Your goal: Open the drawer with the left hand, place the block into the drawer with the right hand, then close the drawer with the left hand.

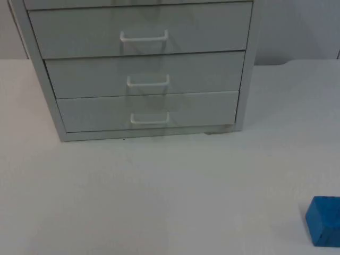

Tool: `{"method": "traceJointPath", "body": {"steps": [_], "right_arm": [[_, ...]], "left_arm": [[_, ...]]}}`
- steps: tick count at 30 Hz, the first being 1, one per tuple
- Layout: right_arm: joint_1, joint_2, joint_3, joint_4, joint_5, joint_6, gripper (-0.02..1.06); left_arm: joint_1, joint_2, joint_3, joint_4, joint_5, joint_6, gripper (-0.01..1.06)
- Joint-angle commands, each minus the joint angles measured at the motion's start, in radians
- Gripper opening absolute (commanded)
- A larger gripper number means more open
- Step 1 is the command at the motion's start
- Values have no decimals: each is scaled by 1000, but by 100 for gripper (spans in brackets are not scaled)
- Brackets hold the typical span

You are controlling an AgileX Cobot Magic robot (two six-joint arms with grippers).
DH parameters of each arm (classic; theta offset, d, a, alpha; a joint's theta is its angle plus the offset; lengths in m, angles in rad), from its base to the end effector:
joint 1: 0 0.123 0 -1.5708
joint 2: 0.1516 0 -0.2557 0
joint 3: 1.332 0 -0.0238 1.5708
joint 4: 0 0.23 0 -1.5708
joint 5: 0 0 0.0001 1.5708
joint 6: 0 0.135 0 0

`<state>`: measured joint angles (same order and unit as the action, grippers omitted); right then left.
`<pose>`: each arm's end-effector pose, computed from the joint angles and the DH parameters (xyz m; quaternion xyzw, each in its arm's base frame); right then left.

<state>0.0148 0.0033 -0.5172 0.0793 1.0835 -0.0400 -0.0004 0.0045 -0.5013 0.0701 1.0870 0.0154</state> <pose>0.0428 0.0101 0.2497 -0.0257 0.8545 0.0331 0.5178 0.0442 0.0084 0.2445 0.0050 0.8603 0.0388 0.5083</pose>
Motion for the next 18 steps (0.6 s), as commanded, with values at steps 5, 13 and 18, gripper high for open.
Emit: {"method": "traceJointPath", "body": {"steps": [5, 13, 18], "right_arm": [[-10, 87, -3, 2, -18, 0, 105], [-10, 221, -53, 2, -123, 0, 105], [-10, 361, -119, 2, -204, -17, 105]], "left_arm": [[2, 8, 4, -13, -19, -6, 105], [2, 141, -25, -32, -90, -6, 105], [2, 296, -36, -70, -139, -6, 105]]}}
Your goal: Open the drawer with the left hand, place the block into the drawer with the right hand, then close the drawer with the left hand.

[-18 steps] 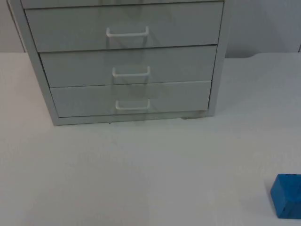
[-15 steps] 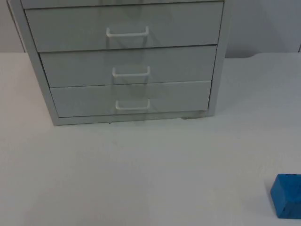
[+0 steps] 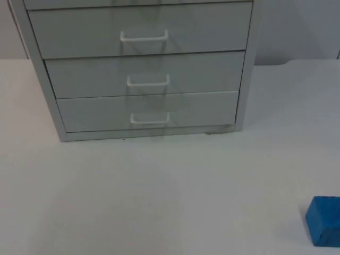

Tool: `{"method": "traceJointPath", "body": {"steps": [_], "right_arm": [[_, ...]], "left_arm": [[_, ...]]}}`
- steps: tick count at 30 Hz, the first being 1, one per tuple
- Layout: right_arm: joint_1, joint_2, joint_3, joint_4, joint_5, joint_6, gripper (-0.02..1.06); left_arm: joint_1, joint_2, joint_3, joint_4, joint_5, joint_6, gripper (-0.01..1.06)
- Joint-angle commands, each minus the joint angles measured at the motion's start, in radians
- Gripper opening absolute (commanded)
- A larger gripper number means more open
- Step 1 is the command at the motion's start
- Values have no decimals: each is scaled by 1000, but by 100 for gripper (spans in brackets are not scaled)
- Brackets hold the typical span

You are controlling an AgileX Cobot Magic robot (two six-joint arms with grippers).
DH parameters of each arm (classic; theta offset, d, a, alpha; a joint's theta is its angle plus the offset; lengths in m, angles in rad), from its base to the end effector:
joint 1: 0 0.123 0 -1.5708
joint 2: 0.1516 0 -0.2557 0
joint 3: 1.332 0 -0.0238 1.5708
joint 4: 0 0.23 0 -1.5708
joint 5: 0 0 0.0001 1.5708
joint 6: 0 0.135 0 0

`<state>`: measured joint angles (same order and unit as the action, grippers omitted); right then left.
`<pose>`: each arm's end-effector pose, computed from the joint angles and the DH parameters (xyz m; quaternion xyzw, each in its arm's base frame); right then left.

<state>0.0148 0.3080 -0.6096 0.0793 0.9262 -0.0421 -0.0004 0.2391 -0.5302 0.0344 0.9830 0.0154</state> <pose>0.0903 0.0099 0.2768 -0.0197 0.8686 0.0326 0.4941 0.0795 0.0038 0.2507 0.0088 0.8854 0.0206 0.4643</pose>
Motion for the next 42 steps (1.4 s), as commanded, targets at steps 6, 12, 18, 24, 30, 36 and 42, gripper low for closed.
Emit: {"method": "traceJointPath", "body": {"steps": [6, 12, 18, 24, 30, 36, 42], "right_arm": [[-10, 209, -70, 2, -79, -20, 105], [-10, 328, -72, -1, -139, -22, 105], [-10, 464, -72, -5, -163, -22, 105], [-10, 548, -72, -5, -163, -22, 105], [-10, 561, -72, -5, -159, -22, 105], [-10, 561, -72, -5, -167, -22, 105], [-10, 561, -72, -5, -167, -22, 105]], "left_arm": [[2, 234, -7, -50, -121, -6, 105], [2, 362, -31, -54, -182, -6, 105], [2, 486, -63, -58, -230, -6, 105], [2, 549, -63, -74, -239, -6, 105], [2, 560, -64, -106, -260, 26, 105], [2, 560, -67, -241, -262, 176, 103], [0, 600, -126, -406, -238, 320, 86]]}}
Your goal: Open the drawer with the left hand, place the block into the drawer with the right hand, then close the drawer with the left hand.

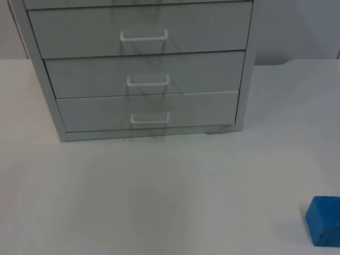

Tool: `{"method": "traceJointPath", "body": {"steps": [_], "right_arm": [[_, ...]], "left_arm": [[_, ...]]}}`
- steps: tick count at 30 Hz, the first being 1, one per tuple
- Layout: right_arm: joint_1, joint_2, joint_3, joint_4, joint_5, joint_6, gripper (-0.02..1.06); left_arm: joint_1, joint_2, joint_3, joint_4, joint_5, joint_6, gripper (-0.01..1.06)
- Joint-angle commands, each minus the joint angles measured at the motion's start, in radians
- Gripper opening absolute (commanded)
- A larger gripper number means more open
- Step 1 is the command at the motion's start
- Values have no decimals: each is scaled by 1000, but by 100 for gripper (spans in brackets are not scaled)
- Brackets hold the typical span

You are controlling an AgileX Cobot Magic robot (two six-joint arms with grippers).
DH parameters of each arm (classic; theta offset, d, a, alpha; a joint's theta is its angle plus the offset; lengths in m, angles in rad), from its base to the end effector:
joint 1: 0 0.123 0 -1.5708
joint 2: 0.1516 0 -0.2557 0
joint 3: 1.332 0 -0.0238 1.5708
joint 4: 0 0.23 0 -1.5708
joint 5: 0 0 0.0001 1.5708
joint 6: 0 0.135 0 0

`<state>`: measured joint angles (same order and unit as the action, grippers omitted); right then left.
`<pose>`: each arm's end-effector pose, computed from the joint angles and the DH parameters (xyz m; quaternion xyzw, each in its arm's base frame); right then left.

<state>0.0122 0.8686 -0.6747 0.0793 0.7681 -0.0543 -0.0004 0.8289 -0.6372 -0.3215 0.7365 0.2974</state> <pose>0.1839 0.0097 0.2367 -0.0138 0.9394 0.0284 0.3414 0.1793 -0.0287 0.2390 0.0652 0.9227 -0.0891 0.3695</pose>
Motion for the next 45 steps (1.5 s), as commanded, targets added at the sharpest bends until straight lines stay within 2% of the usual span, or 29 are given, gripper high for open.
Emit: {"method": "traceJointPath", "body": {"steps": [1, 5, 6, 8, 10, 13, 15, 16, 18, 21, 22, 24, 26, 27, 31, 32, 37, 38, 41, 45], "right_arm": [[-7, 0, -7, -5, -9, -10, 105], [-7, 0, -7, -5, -9, -10, 105], [-7, 0, -7, -5, -9, -10, 105], [-7, 0, -7, -5, -9, -10, 105], [-7, 0, -7, -5, -9, -10, 105], [-7, 0, -7, -5, -11, -10, 105], [-7, 0, -7, -5, -13, -10, 105], [-7, 0, -7, -5, -13, -10, 105], [-7, 0, -7, -5, -17, -10, 105], [-7, 0, -7, -5, -17, -10, 105], [-7, 0, -7, -5, -17, -10, 105], [-7, 0, -7, -7, -17, -10, 105], [-7, 0, -7, -14, -17, -10, 105], [-7, 0, -7, -14, -17, -10, 105], [-7, 0, -7, -18, -17, -10, 105], [-7, 0, -7, -18, -17, -10, 105], [-7, 0, 12, -17, -29, -10, 105], [-7, 0, 12, -17, -29, -10, 105], [-7, 0, 21, -17, -25, -10, 105], [-7, 0, 21, -17, -25, -10, 105]], "left_arm": [[0, 27, -35, -73, 17, 63, 82], [0, 96, -68, -186, 50, 209, 64], [0, 96, -68, -186, 50, 209, 64], [0, 134, -76, -287, 60, 324, 58], [0, 173, -93, -377, 80, 419, 57], [-16, 218, -117, -422, 92, 449, 57], [-69, 260, -149, -412, 85, 451, 57], [-69, 260, -149, -412, 85, 451, 57], [-142, 311, -181, -391, 70, 451, 57], [-286, 390, -225, -341, 2, 449, 57], [-286, 390, -225, -341, 2, 449, 57], [-395, 446, -253, -261, -50, 416, 57], [-514, 526, -282, -77, -114, 340, 57], [-514, 526, -282, -77, -114, 340, 57], [-664, 650, -318, 273, -177, 146, 57], [-664, 650, -318, 273, -177, 146, 57], [-771, 817, -351, 762, -203, -153, 57], [-771, 817, -351, 762, -203, -153, 57], [-790, 907, -362, 975, -218, -287, 57], [-791, 981, -364, 1100, -259, -327, 57]]}}
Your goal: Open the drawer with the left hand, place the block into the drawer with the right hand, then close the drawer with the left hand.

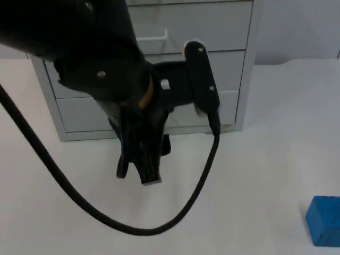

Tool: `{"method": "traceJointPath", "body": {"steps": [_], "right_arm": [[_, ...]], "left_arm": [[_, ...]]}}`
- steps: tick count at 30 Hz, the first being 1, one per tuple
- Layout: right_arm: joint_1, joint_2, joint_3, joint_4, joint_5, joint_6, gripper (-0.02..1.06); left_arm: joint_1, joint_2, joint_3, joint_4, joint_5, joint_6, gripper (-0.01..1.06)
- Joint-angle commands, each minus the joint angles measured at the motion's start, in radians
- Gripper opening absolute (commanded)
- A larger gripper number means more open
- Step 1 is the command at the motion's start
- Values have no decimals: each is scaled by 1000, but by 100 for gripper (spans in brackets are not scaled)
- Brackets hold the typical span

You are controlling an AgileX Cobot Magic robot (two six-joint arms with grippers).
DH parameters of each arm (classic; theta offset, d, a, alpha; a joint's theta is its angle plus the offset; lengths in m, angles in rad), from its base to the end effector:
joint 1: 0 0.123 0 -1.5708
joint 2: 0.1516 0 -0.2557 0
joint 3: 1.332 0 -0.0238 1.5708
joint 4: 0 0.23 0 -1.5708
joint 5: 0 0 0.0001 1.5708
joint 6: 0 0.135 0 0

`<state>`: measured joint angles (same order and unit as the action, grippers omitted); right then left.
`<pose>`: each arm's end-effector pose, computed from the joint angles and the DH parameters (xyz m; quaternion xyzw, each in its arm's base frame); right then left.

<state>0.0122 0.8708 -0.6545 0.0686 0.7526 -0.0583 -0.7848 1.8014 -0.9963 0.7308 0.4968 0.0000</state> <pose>0.1835 0.0086 0.2312 -0.0175 0.9406 0.0227 0.3382 0.2724 -0.2113 0.1127 0.6093 0.7427 0.1430 0.2382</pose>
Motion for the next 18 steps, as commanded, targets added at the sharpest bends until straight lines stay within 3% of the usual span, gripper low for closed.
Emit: {"method": "traceJointPath", "body": {"steps": [1, 4, 7, 18], "right_arm": [[-7, -2, 1, -7, -10, -6, 105], [-7, -2, 1, -7, -10, -6, 105], [-7, -2, 1, -7, -12, -6, 105], [-7, -2, 1, -7, -16, -6, 105]], "left_arm": [[-7, 44, -5, 120, -43, -35, 57], [-7, 74, -5, 195, -69, -46, 57], [-4, 146, -37, 361, -76, -174, 57], [29, 266, -137, 440, -30, -217, 57]]}}
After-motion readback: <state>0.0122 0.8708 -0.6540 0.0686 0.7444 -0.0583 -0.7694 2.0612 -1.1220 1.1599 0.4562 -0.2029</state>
